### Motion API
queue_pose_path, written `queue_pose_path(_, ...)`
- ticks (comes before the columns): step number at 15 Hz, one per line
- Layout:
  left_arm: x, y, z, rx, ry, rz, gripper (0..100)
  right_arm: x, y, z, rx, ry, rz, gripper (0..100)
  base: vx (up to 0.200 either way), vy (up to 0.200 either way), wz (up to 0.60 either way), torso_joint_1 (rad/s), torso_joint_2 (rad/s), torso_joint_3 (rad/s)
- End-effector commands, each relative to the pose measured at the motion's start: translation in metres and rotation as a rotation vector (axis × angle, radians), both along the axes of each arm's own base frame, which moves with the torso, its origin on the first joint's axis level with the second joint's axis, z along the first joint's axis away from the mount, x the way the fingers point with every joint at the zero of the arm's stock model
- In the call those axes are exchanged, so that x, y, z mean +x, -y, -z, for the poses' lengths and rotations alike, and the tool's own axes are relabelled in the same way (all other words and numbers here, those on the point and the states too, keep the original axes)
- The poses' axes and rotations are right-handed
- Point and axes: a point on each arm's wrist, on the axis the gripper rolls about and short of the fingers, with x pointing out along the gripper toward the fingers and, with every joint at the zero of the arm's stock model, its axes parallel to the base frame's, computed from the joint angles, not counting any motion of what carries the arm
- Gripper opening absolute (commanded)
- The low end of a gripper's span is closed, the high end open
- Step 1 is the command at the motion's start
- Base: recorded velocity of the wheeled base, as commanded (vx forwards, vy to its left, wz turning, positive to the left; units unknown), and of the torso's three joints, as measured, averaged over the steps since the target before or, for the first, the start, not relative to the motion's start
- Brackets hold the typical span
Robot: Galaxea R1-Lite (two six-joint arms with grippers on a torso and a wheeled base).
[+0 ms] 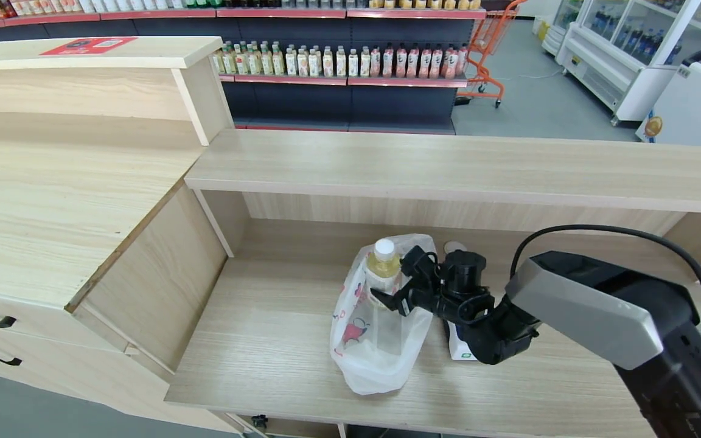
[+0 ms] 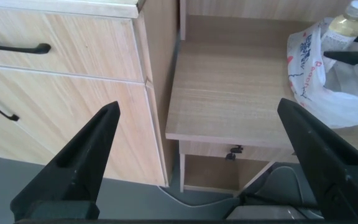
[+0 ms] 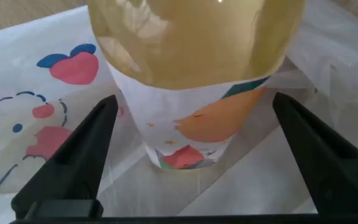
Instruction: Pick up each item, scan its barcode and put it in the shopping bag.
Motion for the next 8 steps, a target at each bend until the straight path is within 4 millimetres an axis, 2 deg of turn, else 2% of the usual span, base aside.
queue_pose_path(1, 0.0, 0.0, 0.0, 0.0, 0.0, 0.0, 100, -0.005, 0.007, -0.004, 0.007, -0.027, 0.01, 100, 0.0, 0.0, 0.0, 0.0, 0.0, 0.0)
queue_pose_path(4, 0.0, 0.0, 0.0, 0.0, -0.001, 0.0, 100, -0.025, 0.025, -0.061, 0.158, -0.11, 0.053, 100, 0.0, 0.0, 0.0, 0.0, 0.0, 0.0)
queue_pose_path(8, 0.0, 0.0, 0.0, 0.0, 0.0, 0.0, 100, -0.071, 0.079, -0.125, 0.255, -0.283, 0.174, 100, 0.0, 0.0, 0.0, 0.0, 0.0, 0.0)
